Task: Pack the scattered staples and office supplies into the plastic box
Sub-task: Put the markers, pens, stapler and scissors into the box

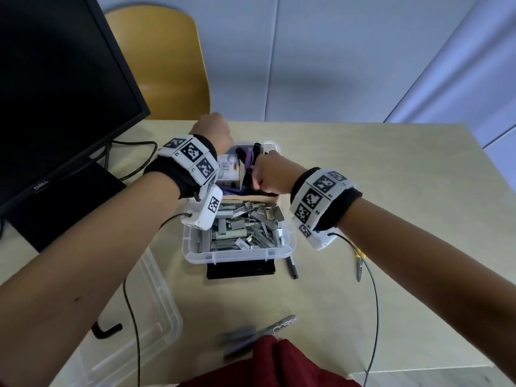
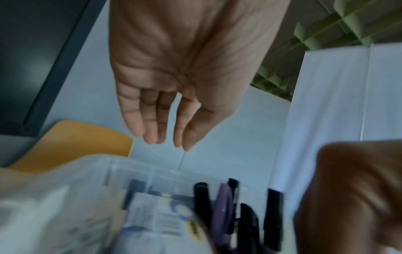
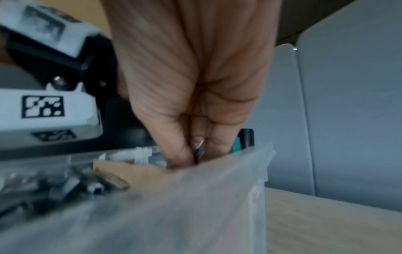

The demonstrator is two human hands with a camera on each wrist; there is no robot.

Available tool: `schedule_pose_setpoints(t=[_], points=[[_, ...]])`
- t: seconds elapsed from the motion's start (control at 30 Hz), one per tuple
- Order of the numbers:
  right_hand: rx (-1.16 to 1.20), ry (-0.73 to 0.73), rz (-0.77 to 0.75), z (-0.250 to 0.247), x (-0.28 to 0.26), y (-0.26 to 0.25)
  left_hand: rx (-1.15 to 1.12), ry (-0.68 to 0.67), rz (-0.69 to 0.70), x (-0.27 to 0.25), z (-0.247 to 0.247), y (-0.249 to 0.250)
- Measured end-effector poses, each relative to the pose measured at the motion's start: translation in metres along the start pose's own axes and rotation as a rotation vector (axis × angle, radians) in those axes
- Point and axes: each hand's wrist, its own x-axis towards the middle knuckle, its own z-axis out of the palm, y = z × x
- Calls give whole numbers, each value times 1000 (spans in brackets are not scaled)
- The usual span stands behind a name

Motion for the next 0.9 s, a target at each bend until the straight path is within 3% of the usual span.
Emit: schedule_pose_setpoints(t=[0.23,0.4,0.47,0.53,0.63,0.7,0.8,0.9], points=[[-201,-162,-52,15,8,-4,218,-138,-90,4,11,-23],[-192,-114,-68,16,7,-2,347,-163,-10,2,13,-27],[-89,-28,-97,18,2,4,377,-198,3,-2,12,-27],[79,159,-97,18,-9,12,396,-230,3,-5,10,-28],[372,509,30,28,-31,30,401,-252,-17,-14,6,-26],[509,570,167,43,-44,42,387,-250,-42,-21,5,-25],[559,398,293,78,-57,53,345,-263,-111,-33,4,-20],[433,164,344,116,-57,51,306,-269,-154,-43,5,-20]])
